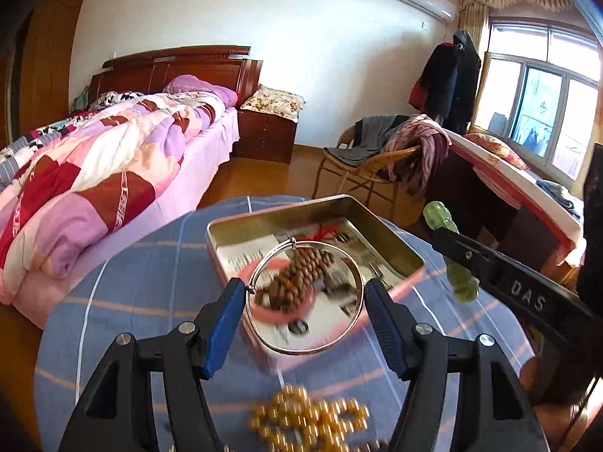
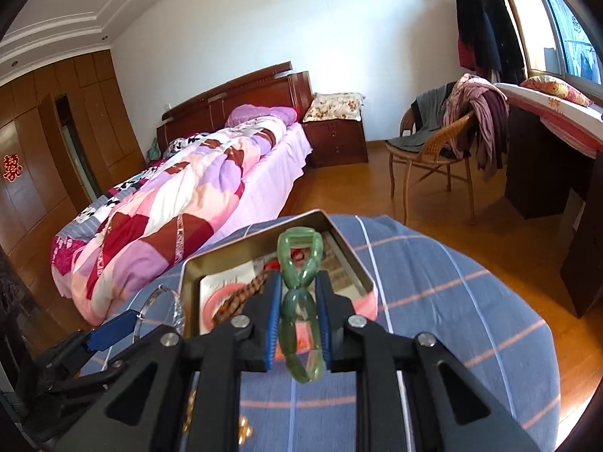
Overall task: Organize jewelry
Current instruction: 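Carry the silver bangle into the tin with left while right lowers jade bangle in, then open both grippers and withdraw them toward the remaining jewelry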
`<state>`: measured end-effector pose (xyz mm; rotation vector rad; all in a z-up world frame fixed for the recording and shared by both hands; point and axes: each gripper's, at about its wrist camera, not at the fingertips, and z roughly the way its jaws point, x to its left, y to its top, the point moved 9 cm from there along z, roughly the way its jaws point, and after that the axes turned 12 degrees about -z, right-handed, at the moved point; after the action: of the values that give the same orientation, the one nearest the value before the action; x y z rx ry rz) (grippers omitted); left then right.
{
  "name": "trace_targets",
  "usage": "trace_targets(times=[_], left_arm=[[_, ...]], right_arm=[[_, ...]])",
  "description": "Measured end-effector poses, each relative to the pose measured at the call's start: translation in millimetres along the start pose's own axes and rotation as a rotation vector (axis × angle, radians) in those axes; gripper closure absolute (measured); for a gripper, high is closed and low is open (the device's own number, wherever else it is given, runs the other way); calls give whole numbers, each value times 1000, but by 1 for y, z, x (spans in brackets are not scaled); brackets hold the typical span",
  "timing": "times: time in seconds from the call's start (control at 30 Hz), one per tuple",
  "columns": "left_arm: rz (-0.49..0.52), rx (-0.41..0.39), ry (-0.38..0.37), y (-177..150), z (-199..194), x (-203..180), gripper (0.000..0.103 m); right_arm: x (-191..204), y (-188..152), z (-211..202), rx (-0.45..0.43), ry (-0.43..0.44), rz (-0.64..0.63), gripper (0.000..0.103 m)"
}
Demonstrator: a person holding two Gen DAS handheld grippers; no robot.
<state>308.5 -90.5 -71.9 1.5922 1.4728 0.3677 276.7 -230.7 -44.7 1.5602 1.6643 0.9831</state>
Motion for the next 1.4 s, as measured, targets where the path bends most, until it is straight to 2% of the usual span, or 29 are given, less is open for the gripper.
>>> trace_targets(times=[0.23,0.37,0.73,0.77,0.83,0.87,0.9,0.93,1.0,1.17,1.4], left_arm=[[-10,9,34,17,39,-5,37],[-38,48,96,17,64,-2,37],[20,62,235,8,78,10,37],[34,59,252,8,78,11,37],[55,58,270,7,79,11,36],[67,49,274,7,78,10,35],[76,44,278,8,77,9,30],[85,38,283,8,77,9,25],[106,25,294,9,76,7,23],[141,29,322,7,79,9,22],[121,63,324,4,83,13,22]], right_arm=[[-13,13,31,3,-15,34,81],[-16,18,49,12,-34,22,82],[-8,2,68,60,7,-15,80],[-9,1,68,57,1,-18,77],[-10,-2,67,52,-9,-13,62],[-11,-2,64,44,-14,-5,42],[-13,0,63,31,-16,2,30],[-14,3,59,12,-21,11,29],[-17,7,55,-9,-26,21,29],[-28,8,54,-16,-39,77,29],[-36,6,58,-5,-45,120,28]])
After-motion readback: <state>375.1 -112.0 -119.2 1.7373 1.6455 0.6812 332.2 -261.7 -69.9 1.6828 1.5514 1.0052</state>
